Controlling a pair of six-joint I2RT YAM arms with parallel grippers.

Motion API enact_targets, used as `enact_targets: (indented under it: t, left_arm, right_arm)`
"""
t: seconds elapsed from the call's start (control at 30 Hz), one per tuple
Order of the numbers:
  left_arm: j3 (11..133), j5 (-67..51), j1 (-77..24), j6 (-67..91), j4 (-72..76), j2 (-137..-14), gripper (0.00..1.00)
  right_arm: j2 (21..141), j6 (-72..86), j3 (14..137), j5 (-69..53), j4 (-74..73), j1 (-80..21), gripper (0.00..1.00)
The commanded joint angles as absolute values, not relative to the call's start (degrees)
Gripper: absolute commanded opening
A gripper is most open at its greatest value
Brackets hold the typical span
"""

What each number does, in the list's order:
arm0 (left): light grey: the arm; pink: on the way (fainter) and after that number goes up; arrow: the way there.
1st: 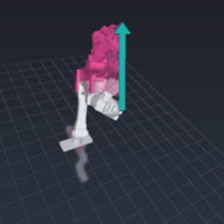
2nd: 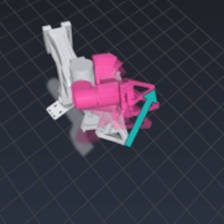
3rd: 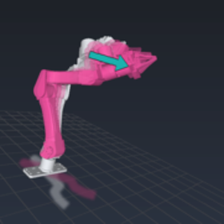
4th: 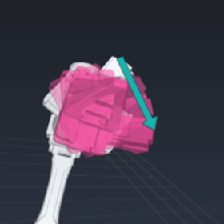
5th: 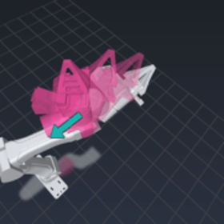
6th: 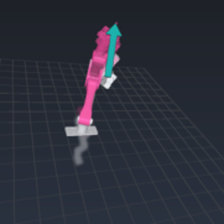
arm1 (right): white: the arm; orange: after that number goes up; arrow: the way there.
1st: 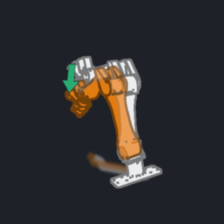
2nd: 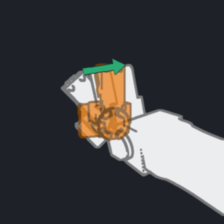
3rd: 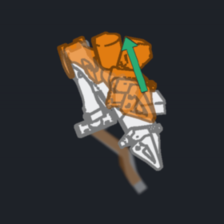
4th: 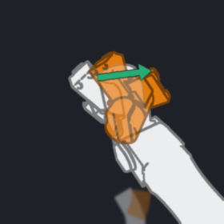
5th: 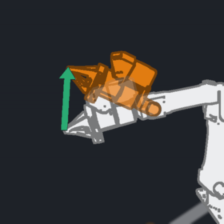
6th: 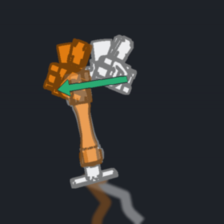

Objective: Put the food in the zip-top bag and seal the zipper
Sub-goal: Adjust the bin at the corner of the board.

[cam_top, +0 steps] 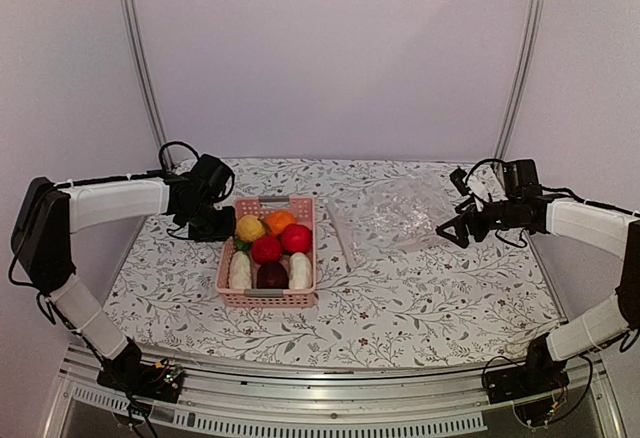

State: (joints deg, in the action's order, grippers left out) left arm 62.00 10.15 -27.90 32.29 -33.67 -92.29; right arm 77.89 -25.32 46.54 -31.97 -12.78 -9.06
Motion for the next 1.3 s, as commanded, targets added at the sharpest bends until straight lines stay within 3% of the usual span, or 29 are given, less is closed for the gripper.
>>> enact_targets:
  t: [0.0,0.37,0.47,0.67,0.83,1.07,1.27]
  left_arm:
    - [62.3,12.95,-26.07,32.09,-35.4,-91.71,0.0]
    - [61.71,14.43,-25.25,31.17,-33.37,-92.06,0.0]
    - [63.19,13.48,-25.27,29.7,-33.88,-91.84,0.2]
    - [65.77,16.74,-25.41,27.29,-36.12,-87.02,0.44]
    - [62.99,20.37,-26.0,21.63,-31.87,-78.21,0.51]
    - [50.97,27.48,-25.62,6.97,-16.61,-68.01,0.65]
    - [45.36,27.04,-24.3,7.77,-11.82,-63.87,0.67]
  right_arm:
    - [78.35,-26.09,48.16,-30.85,-13.46,-9.33,0.99]
    - [79.13,-25.94,48.46,-30.46,-13.39,-10.5,0.99]
    - [79.68,-24.59,49.94,-28.48,-13.39,-12.84,0.99]
    - [84.17,-19.03,62.78,-23.05,-19.13,-20.05,0.95]
    - [91.1,-21.49,70.37,-12.05,-21.37,-27.77,0.86]
    - [102.78,-19.98,79.62,-2.21,-25.38,-38.11,0.66]
    - [113.1,-17.14,87.86,8.0,-28.59,-44.12,0.63]
